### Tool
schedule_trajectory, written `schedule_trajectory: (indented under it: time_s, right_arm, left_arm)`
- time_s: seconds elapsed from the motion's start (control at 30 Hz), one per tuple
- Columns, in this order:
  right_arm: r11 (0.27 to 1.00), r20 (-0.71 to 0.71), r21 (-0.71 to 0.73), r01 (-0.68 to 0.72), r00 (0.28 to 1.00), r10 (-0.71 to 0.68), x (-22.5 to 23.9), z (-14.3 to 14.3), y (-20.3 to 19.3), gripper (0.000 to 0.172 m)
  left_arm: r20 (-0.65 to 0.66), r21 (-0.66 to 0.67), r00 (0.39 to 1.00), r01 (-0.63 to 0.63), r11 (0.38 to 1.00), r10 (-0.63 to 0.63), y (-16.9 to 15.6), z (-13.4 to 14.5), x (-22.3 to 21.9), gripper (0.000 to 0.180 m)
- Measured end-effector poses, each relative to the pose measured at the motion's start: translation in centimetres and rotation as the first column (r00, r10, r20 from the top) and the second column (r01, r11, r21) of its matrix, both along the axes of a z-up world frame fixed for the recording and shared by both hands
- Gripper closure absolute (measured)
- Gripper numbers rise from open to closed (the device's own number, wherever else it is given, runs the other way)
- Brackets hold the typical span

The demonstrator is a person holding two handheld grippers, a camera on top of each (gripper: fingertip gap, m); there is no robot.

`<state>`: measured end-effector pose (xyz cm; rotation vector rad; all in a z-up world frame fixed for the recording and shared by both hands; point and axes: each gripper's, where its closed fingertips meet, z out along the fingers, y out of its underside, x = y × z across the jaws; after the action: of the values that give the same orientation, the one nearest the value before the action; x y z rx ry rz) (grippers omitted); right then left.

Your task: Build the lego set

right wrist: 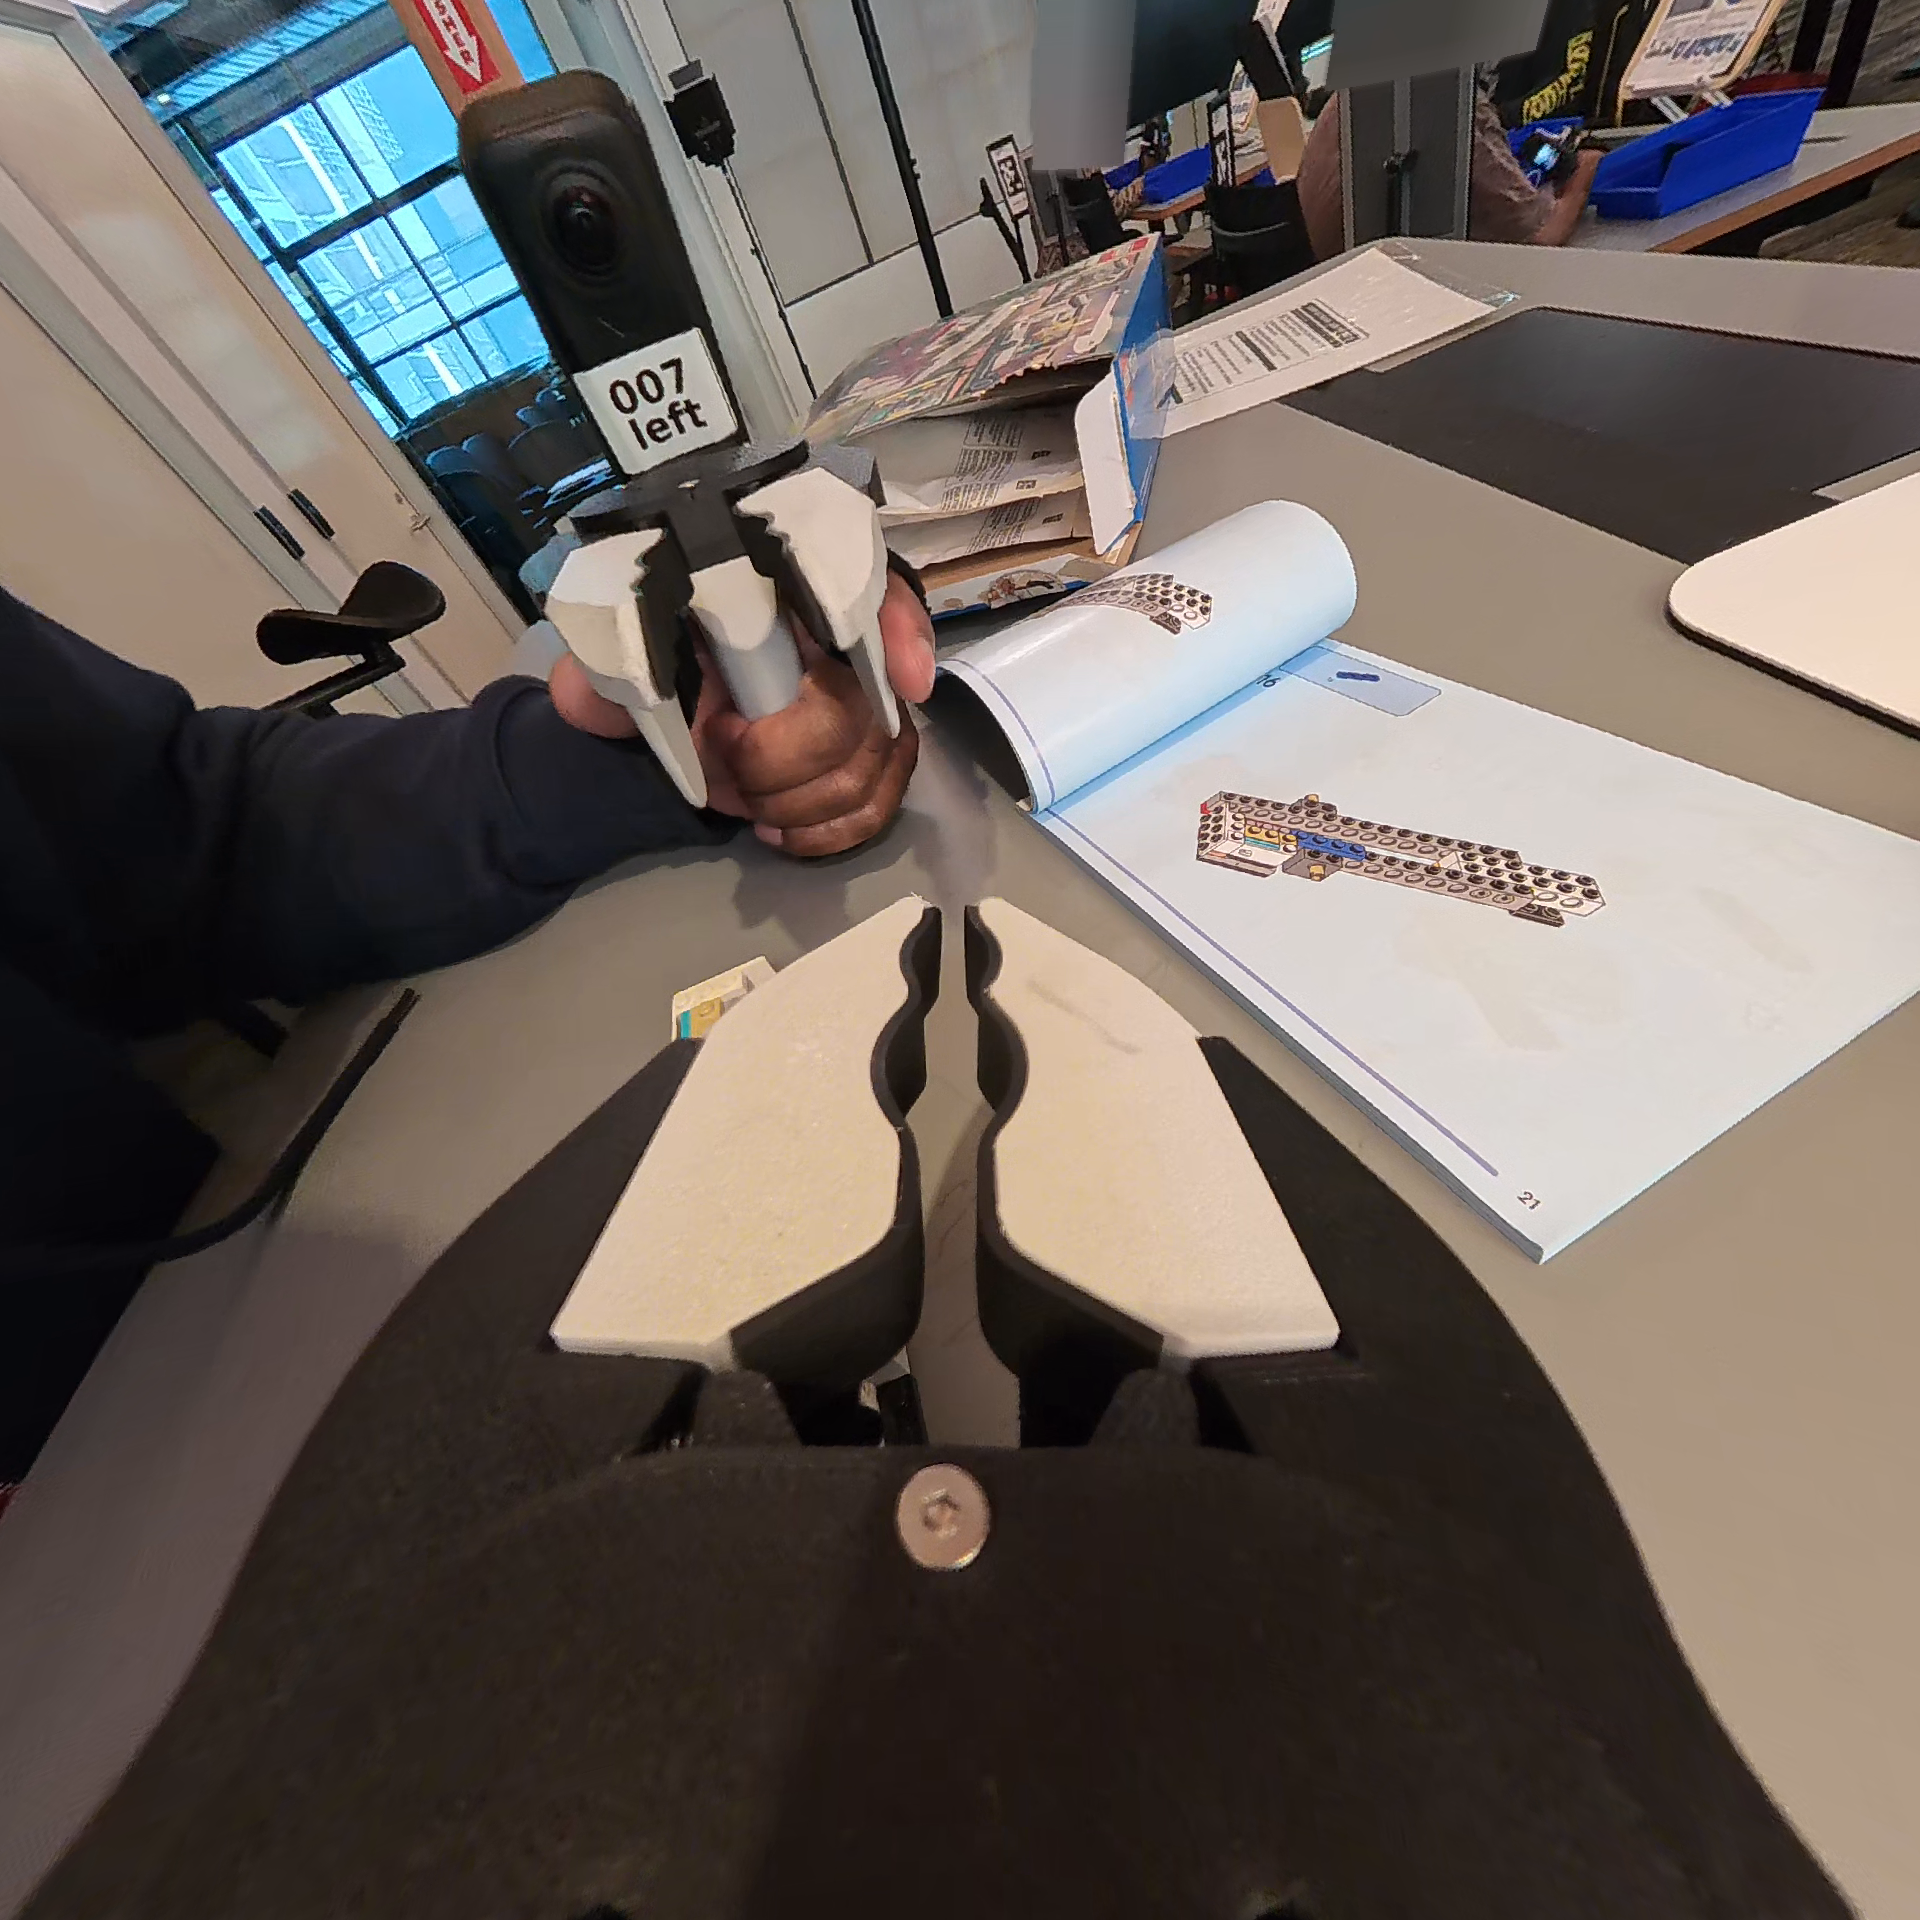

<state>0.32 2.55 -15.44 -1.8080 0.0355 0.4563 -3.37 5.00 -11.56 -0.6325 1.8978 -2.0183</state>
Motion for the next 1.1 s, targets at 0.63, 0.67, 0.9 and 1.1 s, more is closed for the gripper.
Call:
schedule_trajectory:
  time_s: [0.63,0.67,0.9,1.1]
  right_arm:
    - [0.978,0.063,0.131,0.164,0.983,-0.174,0.0,8.7,-3.4,0.167]
    - [0.971,0.092,0.086,0.224,0.968,-0.232,0.3,10.2,-5.5,0.167]
    - [0.727,0.61,-0.56,0.397,0.792,0.037,8.8,8.2,-29.8,0.152]
    - [0.447,0.355,-0.882,0.147,0.832,0.427,9.5,-2.0,-36.3,0.151]
  left_arm:
    - [-0.028,-0.09,1.0,-0.001,0.996,-0.001,1.0,0.6,0.4,0.148]
    - [-0.023,-0.107,1.0,-0.001,0.994,-0.002,1.3,0.8,0.4,0.148]
    - [-0.04,-0.144,0.998,0.036,0.989,-0.042,1.4,0.9,0.2,0.148]
    - [-0.05,-0.132,0.997,0.05,0.99,-0.057,1.1,0.8,0.3,0.148]
